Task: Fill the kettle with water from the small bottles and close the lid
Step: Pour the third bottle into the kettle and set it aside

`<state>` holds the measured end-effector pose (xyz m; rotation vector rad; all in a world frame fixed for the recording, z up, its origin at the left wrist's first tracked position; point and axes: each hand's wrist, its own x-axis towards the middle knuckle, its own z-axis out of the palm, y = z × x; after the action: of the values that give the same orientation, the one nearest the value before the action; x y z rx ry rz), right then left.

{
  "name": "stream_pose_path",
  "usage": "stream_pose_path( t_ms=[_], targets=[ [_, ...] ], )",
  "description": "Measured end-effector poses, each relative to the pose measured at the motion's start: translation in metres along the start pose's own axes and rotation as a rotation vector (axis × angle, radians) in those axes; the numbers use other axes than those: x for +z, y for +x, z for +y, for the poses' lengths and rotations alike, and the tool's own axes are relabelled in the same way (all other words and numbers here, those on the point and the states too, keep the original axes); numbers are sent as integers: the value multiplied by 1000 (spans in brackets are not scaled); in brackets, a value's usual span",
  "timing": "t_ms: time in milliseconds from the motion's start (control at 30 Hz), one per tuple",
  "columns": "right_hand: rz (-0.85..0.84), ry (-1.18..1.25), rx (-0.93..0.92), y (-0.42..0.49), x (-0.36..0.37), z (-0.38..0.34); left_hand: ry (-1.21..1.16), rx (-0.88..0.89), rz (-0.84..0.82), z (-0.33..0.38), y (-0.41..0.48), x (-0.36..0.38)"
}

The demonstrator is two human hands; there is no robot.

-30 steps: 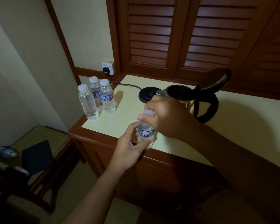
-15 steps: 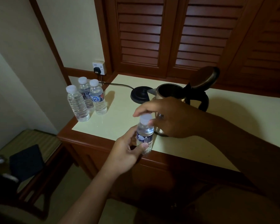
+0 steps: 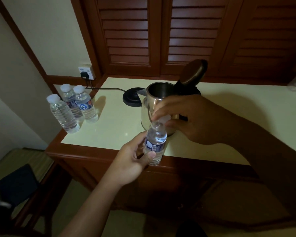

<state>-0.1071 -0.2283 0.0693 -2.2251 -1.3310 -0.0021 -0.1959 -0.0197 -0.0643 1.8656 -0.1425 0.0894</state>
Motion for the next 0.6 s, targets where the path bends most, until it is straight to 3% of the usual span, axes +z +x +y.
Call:
stream_pose_path(
  t_ms=[200, 367, 467, 600],
  targets=[
    [318, 220, 159, -40, 25, 14, -43, 31, 47, 3, -4, -4],
    [501, 64, 385, -68, 76, 80, 1, 0, 41, 2, -5, -6],
    [470, -103, 391, -75, 99, 108, 23, -10, 64, 4, -3, -7],
    [331, -91, 403, -77, 110, 124, 40, -15, 141, 9, 4, -12]
  ],
)
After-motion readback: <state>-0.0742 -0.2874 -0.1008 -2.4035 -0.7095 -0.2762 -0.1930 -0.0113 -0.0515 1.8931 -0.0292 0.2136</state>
